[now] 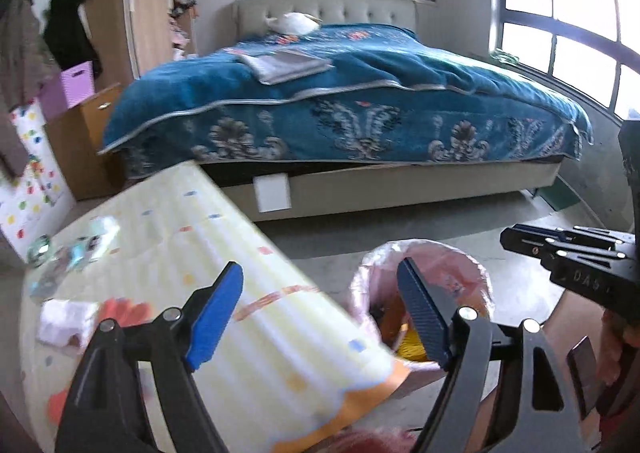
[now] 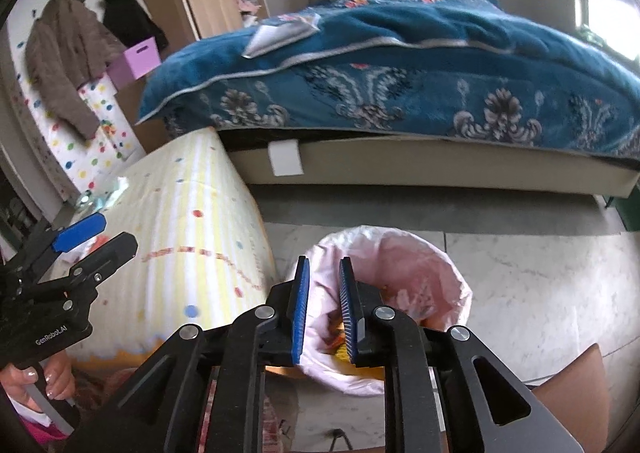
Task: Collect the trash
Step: 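Open both grippers to drop the sheath and packet into the wastebasket, then move back to the table and grasp the pink glove with the right gripper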
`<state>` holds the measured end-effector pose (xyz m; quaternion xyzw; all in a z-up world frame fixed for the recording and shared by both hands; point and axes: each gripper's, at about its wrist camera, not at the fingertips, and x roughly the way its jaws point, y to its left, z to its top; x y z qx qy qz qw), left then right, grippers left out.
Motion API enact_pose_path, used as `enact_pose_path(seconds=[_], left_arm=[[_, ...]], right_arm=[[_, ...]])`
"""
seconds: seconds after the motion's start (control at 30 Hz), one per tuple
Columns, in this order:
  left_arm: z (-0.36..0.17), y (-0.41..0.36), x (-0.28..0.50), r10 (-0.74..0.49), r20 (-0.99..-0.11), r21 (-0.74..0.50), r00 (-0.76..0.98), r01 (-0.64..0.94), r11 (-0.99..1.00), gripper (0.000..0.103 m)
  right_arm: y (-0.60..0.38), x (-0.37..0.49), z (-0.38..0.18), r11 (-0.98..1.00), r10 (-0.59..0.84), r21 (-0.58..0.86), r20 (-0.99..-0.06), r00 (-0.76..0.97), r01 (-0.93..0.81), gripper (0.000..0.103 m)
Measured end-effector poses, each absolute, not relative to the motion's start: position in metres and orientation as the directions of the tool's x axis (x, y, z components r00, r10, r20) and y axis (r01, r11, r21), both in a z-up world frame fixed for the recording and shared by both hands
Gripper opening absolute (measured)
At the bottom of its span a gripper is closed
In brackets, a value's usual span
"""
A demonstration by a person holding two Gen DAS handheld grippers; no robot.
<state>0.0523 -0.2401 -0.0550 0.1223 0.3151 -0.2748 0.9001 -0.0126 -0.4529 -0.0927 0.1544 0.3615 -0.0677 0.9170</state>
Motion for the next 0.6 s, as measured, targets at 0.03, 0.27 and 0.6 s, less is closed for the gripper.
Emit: enact_pose_path(seconds=[0.03,0.27,0.6], left_arm=[[-0.053,-0.230,0.050,-0.405,-0.631,0.053,0.662,0.557,0.829,0.078],[-0.041,-0.152,0.045,-0.314,-0.619,0.062,0.720,0.443,0.894,0.080],[-0.042,-0.039,0.058,-0.164,-0.632,0.036,0.758,0.239,0.970,0.081]], right_arm=[[-0.445,-0.012,-0.089,0.947,-0.004,0.233,-0.680,0.733,0.221,0.020],[-0.384,0.007,-0.066,0.973,0.072,0.210,-0.669,0.740,0.095,0.028],[-0.292,0.036,-0.050,0.984,0.162,0.162,-0.676,0.719,-0.070,0.034]])
